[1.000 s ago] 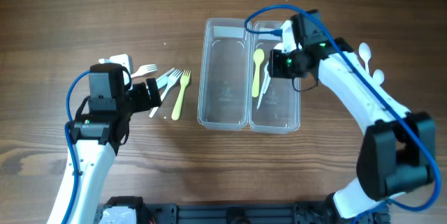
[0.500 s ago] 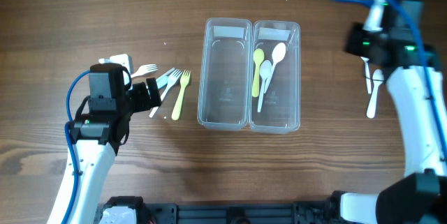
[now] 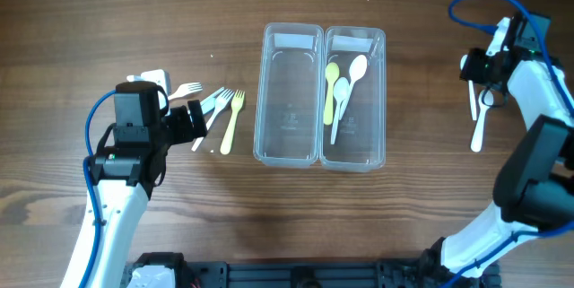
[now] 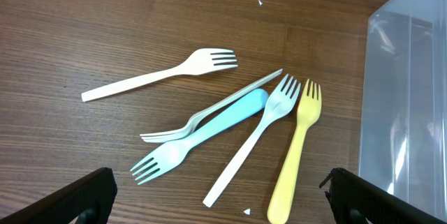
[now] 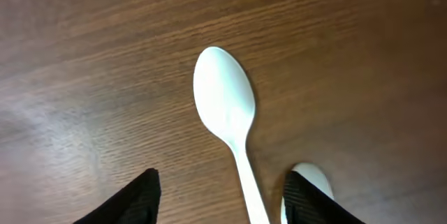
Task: Pack container
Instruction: 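Grasp the next white spoon with the right gripper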
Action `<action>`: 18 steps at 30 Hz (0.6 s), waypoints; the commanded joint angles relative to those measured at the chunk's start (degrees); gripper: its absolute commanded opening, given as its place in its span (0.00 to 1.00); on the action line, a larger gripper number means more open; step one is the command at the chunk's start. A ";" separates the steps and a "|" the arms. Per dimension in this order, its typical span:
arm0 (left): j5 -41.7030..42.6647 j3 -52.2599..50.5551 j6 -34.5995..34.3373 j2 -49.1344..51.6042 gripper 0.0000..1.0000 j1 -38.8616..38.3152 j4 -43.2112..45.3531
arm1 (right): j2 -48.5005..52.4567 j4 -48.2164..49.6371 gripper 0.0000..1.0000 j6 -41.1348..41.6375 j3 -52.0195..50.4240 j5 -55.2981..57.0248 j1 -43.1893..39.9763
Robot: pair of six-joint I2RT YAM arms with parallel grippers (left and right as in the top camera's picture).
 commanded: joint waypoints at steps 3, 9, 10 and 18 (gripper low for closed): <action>-0.55 1.07 1.33 0.11 1.00 -0.17 0.15 | 2.21 1.92 0.55 -7.17 0.48 -1.25 -0.09; -0.55 1.07 1.33 0.11 1.00 -0.15 0.15 | 3.89 1.36 0.50 -5.99 0.48 -0.98 -0.09; -0.55 1.07 1.31 0.11 1.00 -0.17 0.15 | 4.44 1.18 0.50 -4.96 0.48 -0.66 -0.09; -0.55 1.07 1.31 0.13 1.00 -0.17 0.15 | 6.73 -0.85 0.39 -2.16 0.48 0.17 -0.20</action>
